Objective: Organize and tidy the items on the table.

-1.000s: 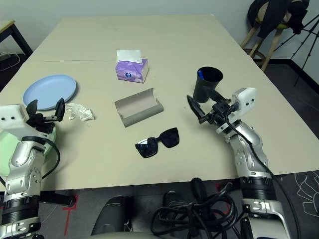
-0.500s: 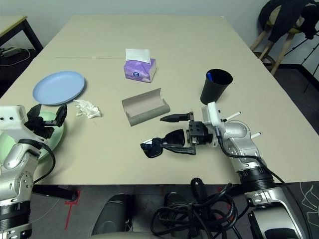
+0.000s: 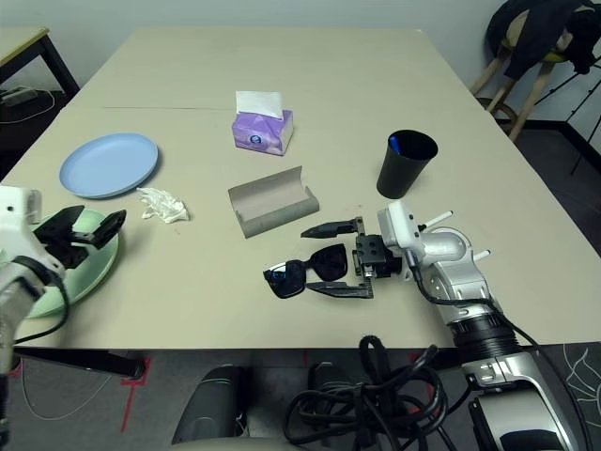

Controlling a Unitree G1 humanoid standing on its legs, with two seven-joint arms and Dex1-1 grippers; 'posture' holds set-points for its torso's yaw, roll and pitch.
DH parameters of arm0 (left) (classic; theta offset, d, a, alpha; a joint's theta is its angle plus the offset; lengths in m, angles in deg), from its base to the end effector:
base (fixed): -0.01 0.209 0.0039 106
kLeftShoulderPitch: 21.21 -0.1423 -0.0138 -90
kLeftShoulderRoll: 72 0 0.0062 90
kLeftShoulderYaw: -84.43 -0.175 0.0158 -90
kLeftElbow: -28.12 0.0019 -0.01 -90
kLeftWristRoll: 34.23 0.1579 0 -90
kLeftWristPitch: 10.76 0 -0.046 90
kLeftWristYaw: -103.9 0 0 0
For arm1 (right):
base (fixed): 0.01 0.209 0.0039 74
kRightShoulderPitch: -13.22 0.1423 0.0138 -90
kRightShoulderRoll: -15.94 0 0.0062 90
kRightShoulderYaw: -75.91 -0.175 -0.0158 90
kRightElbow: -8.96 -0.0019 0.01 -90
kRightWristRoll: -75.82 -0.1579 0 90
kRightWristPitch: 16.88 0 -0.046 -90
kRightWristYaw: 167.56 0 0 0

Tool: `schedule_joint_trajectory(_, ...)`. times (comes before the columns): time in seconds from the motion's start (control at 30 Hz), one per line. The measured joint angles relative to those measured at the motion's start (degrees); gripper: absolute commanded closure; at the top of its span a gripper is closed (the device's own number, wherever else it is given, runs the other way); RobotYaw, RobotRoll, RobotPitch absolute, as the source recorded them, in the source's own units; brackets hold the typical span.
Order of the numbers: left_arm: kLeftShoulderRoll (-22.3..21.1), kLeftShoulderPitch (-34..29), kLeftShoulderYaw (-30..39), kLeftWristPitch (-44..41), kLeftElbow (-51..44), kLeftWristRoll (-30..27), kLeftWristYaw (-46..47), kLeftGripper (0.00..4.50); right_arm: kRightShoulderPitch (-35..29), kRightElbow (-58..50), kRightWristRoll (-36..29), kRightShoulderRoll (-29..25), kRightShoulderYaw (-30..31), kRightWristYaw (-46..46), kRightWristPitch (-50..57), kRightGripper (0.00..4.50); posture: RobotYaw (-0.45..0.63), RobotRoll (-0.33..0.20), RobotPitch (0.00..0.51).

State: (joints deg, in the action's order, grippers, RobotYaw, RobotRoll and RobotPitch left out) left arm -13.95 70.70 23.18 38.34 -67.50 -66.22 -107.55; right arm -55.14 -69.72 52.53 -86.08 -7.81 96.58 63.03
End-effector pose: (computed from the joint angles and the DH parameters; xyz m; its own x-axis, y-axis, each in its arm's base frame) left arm 0.1998 0.3449 0.1837 0.9438 -0.1305 -0.3038 0.1543 0.9864 0.0557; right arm 0.2871 -0.2057 0.1286 0.0059 0.9968 -0.0797 -0.9484 -0.0197 -0.3165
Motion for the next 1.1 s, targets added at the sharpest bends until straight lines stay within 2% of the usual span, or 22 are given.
schedule_joint_trajectory(0.2, -4.5, 1.7, 2.5, -2.4, 10.1, -0.3, -3.9, 0.0, -0.1, 0.0, 0.0, 0.1, 0.0, -0.9, 0.7, 0.06, 0.19, 0.0, 0.091)
schedule_joint_trajectory(0.33, -8.6, 4.8, 4.3, -4.1, 18.0, 1.0, -3.5, 0.0, -0.2, -0.3, 0.0, 0.1, 0.0, -1.4, 0.9, 0.06, 0.19, 0.0, 0.091)
schedule_joint_trajectory(0.5, -11.4, 6.9, 3.5, -5.4, 25.0, 3.8, -3.5, 0.0, -0.5, -0.6, 0.0, 0.0, 0.0, -2.1, 1.1, 0.06, 0.18, 0.0, 0.086)
schedule_joint_trajectory(0.7, -13.8, 9.1, 1.6, -5.2, 33.8, 6.5, -4.9, 0.0, -1.0, -1.9, 0.0, 0.0, 0.0, -2.9, 1.6, 0.06, 0.17, 0.0, 0.084)
schedule_joint_trajectory(0.9, -13.8, 9.2, 0.3, -5.2, 38.1, 7.9, -6.5, 0.0, -1.0, -2.4, 0.0, 0.1, 0.0, -3.8, 2.0, 0.06, 0.17, 0.0, 0.088)
schedule_joint_trajectory(1.0, -13.8, 8.3, -0.6, -5.1, 38.4, 8.7, -7.1, 0.64, -1.1, -2.4, 0.0, 0.1, 0.0, -4.2, 2.2, 0.0, 0.17, 0.0, 0.088)
schedule_joint_trajectory(1.1, -13.8, 7.3, -0.6, -4.9, 38.5, 9.1, -7.7, 1.83, -1.3, -2.8, 0.0, 0.1, 0.0, -4.5, 2.4, 0.0, 0.17, 0.0, 0.087)
